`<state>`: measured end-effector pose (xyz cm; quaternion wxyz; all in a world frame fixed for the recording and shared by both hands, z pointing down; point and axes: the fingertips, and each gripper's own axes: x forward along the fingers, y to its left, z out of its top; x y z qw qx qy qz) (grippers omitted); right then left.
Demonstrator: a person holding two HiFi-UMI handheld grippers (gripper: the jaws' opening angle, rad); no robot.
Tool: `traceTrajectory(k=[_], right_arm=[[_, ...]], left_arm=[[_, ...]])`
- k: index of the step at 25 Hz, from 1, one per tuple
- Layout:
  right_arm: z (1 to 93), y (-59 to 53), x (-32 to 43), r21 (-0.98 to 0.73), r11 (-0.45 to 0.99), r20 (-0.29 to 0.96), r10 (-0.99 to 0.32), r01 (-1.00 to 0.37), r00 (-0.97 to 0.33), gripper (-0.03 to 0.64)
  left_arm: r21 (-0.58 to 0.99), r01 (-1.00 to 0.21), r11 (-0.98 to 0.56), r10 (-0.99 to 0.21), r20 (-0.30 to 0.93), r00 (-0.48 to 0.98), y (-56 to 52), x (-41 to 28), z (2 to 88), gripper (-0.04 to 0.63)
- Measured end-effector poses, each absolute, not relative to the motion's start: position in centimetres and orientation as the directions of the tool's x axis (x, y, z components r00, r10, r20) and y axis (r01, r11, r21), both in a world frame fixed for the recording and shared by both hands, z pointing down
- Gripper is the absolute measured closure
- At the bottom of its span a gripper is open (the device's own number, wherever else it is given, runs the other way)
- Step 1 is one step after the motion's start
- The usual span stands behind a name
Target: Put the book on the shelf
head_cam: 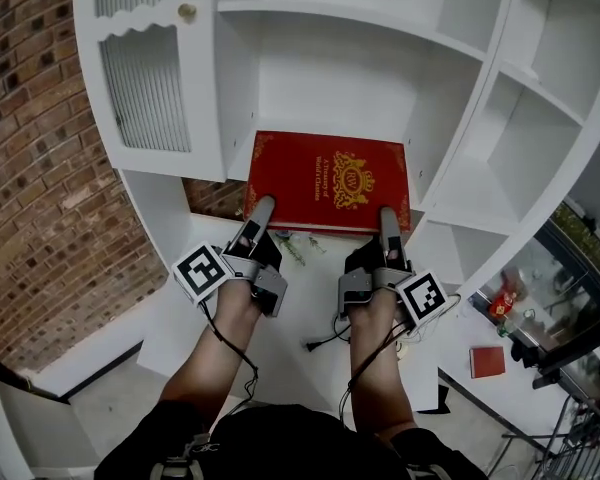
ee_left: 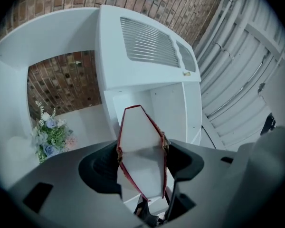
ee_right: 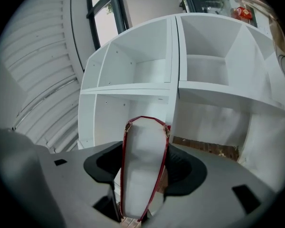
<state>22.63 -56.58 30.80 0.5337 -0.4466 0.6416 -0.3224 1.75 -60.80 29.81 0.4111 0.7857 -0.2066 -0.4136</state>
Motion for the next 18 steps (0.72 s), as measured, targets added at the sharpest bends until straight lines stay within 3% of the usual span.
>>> traceTrajectory(k=[9,12,16,18], right_arm=[[30.9,-59.1,22.4,-0.885,0.375,-0.395,-0.918,-0.277,0.020,0.330],[30.9,-59.8,22.5,-0.874,0.360,-0.391,-0.920,-0.325,0.032,0.320],[30.6,-60.1,23.1,-0.838,0.312,-0.379,-0.923,-0.448,0.066,0.304],[30.4,-60.1,23.3,-0.811,0.287,-0.380,-0.921,-0.509,0.085,0.284]], left_arm=[[0.805,0.022,-0.593,-0.633,-0.482,0.606,-64.3,1.8,29.6,0.310],[0.787,-0.026,-0.617,-0.635,-0.479,0.606,-65.1,1.7,29.4,0.298],[0.707,-0.279,-0.650,-0.697,-0.408,0.590,-66.4,0.8,29.8,0.275],[0.660,-0.344,-0.668,-0.700,-0.402,0.590,-66.5,0.9,29.6,0.268]])
